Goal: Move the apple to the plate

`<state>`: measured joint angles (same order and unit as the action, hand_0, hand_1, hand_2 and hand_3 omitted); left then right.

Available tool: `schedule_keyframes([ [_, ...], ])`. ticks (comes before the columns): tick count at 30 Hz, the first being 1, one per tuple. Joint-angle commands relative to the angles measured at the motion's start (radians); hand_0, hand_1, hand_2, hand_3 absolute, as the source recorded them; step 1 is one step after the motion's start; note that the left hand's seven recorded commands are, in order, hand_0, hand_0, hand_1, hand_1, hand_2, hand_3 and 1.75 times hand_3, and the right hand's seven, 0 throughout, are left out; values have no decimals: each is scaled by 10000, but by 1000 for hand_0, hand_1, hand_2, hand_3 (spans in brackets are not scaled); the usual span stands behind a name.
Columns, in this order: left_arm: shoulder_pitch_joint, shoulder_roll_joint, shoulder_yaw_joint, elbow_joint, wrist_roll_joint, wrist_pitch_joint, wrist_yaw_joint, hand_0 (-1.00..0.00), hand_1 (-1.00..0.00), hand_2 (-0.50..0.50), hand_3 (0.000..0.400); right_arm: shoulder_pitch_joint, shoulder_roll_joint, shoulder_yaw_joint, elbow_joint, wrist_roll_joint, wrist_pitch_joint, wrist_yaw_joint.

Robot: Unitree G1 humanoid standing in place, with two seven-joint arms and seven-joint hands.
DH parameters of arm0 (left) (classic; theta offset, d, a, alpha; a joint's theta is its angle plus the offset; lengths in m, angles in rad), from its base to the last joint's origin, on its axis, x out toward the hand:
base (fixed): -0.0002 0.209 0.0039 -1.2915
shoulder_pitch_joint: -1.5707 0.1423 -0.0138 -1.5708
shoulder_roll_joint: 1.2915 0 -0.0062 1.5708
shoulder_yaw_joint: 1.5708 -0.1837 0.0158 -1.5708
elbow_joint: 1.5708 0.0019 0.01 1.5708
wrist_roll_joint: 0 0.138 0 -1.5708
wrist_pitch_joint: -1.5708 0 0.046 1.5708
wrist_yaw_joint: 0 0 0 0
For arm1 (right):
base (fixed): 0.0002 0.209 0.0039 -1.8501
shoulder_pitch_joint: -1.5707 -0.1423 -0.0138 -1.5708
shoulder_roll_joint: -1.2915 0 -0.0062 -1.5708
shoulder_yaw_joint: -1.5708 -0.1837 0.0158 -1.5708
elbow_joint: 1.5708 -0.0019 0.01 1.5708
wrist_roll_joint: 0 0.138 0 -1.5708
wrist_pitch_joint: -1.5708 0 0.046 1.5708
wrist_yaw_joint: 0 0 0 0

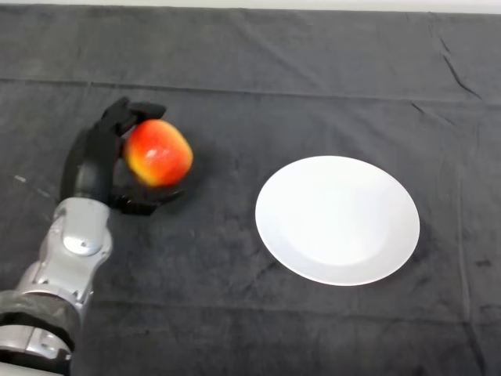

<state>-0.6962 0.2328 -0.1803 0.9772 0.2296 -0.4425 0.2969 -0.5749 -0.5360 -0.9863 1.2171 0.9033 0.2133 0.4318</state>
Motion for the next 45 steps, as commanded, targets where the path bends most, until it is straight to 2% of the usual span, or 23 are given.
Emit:
schedule_keyframes([
  [1,-577,-93,-205,-562,229,103,142,-1000,-1000,0,400,-58,-9,-7,-314,256,-98,-101],
  [13,-916,-769,-1538,-389,-31,91,453,-1000,-1000,0,400,-54,-5,-1,-327,257,-97,-108],
  [26,-1382,-1273,-3575,232,-924,-33,774,-1000,-1000,0,400,-57,-12,-2,-314,263,-96,-105],
  [38,-1300,-1330,-6041,103,-2017,-81,1119,-1000,-1000,0,400,-65,-25,-7,-287,270,-96,-94],
  [45,-1359,-1232,-7051,100,-2421,-65,1167,-1000,-1000,0,400,-70,-34,-9,-268,273,-97,-86],
])
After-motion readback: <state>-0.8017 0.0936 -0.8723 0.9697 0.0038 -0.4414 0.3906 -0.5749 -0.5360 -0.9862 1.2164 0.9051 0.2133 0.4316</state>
